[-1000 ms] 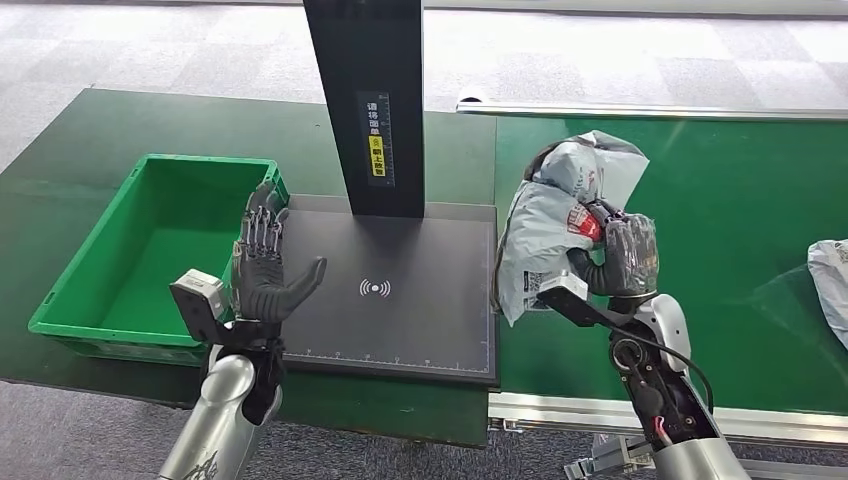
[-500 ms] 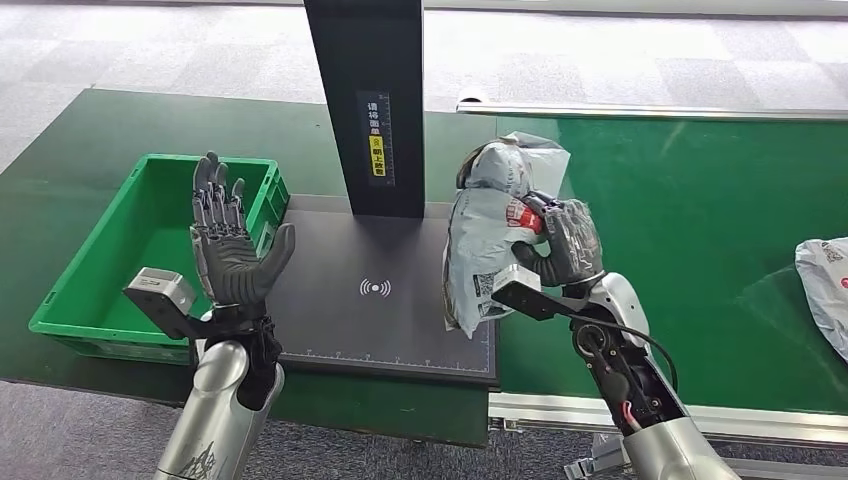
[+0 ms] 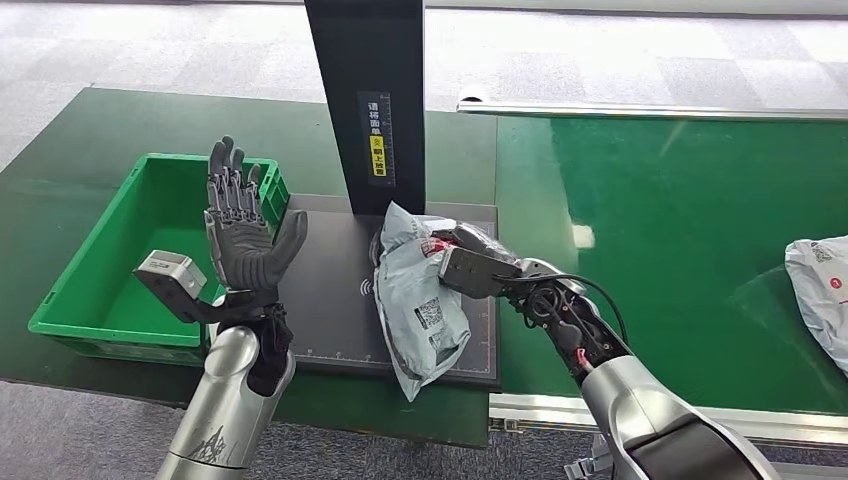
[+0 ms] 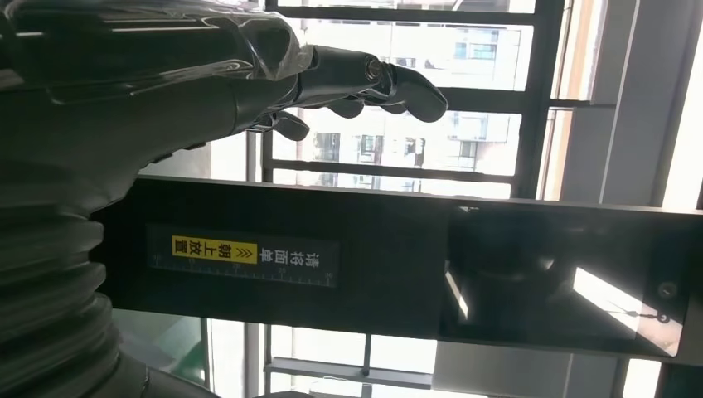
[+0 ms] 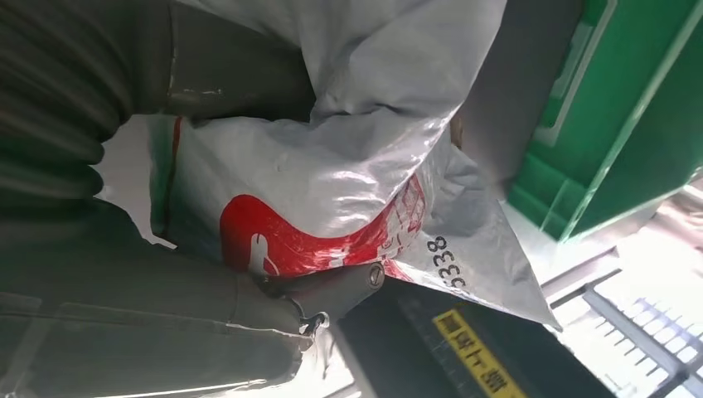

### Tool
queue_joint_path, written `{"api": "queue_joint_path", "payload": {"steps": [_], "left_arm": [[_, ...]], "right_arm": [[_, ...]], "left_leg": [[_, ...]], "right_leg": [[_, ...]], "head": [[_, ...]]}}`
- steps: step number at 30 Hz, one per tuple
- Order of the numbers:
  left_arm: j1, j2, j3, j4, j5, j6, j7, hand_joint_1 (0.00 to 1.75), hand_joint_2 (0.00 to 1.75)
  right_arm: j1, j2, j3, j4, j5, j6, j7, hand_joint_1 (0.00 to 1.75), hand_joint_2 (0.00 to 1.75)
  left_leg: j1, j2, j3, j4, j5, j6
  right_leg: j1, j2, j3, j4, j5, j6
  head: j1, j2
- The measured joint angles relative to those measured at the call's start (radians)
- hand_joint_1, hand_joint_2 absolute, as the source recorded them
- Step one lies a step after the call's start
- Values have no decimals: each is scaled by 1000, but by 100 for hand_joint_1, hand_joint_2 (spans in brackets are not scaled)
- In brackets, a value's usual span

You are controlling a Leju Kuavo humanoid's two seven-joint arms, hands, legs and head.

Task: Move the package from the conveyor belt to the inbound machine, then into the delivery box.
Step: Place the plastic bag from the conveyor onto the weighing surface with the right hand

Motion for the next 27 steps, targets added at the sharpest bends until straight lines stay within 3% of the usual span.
{"api": "queue_joint_path", "payload": {"steps": [2,4,13,18,23,27], "left_arm": [[1,0,0,-1,1,1,5,0,175],[4,0,1,-3,-2,-1,17,0,175],[28,6,4,-12,-15,-15,38,0,175],[35,10,7,-16,-16,-20,40,0,175],[40,10,8,-17,-26,-31,50,0,175],[41,10,9,-17,-28,-32,51,0,175]], "right_arm": [[-5,11,8,18,-11,1,-14,10,175],[-7,19,14,29,-19,-16,-17,0,175],[-9,21,20,42,12,-282,60,0,175],[-2,15,-1,27,-8,-390,36,0,175],[38,13,-83,-51,-172,-323,-30,0,175],[64,11,-129,-92,-203,-294,-32,0,175]], "left_leg": [[0,0,0,0,0,0],[0,0,0,0,0,0],[0,0,0,0,0,0],[0,0,0,0,0,0],[0,0,0,0,0,0],[0,0,0,0,0,0]], "right_leg": [[0,0,0,0,0,0],[0,0,0,0,0,0],[0,0,0,0,0,0],[0,0,0,0,0,0],[0,0,0,0,0,0],[0,0,0,0,0,0]], "head": [[0,0],[0,0],[0,0],[0,0],[0,0],[0,0]]}}
